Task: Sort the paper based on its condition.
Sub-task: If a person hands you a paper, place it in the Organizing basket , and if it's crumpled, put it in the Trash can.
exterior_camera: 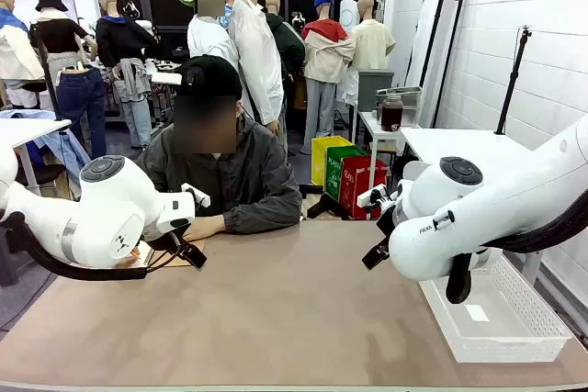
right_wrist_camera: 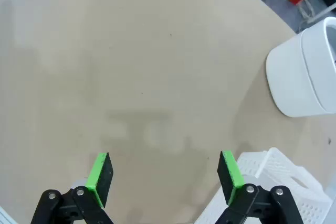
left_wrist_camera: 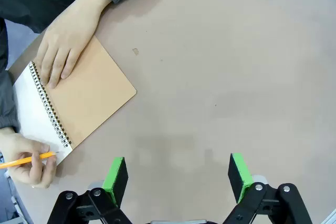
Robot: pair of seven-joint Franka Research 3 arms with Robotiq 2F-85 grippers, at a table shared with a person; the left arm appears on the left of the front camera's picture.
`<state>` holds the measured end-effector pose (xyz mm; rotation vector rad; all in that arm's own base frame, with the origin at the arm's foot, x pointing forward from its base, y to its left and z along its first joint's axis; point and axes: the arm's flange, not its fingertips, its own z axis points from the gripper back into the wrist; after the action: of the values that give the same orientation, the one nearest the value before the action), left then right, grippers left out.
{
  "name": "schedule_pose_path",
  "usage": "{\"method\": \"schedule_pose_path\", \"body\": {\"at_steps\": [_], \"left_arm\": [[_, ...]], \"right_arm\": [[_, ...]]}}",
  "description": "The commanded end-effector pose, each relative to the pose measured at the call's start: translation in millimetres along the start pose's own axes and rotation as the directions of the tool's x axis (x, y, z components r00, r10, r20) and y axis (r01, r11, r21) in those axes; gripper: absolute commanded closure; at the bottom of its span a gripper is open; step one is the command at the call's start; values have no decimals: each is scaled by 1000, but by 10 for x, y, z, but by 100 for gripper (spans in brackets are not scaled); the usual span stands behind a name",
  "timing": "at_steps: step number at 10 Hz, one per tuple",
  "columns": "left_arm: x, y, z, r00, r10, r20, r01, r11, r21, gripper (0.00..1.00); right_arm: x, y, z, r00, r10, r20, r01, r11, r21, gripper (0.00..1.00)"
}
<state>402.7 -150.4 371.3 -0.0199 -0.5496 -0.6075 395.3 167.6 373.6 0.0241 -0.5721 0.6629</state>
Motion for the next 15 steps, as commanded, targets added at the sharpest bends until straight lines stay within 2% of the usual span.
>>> {"method": "schedule_pose_path", "body": {"at_steps": [1, 15], "left_arm": [[0, 0, 0, 1000, 0, 0, 0, 1000, 0, 0], [3, -10, 0, 1000, -2, 0, 2, 1000, 0, 0]], "right_arm": [[0, 0, 0, 1000, 0, 0, 0, 1000, 0, 0], [0, -1, 0, 1000, 0, 0, 0, 1000, 0, 0]]}}
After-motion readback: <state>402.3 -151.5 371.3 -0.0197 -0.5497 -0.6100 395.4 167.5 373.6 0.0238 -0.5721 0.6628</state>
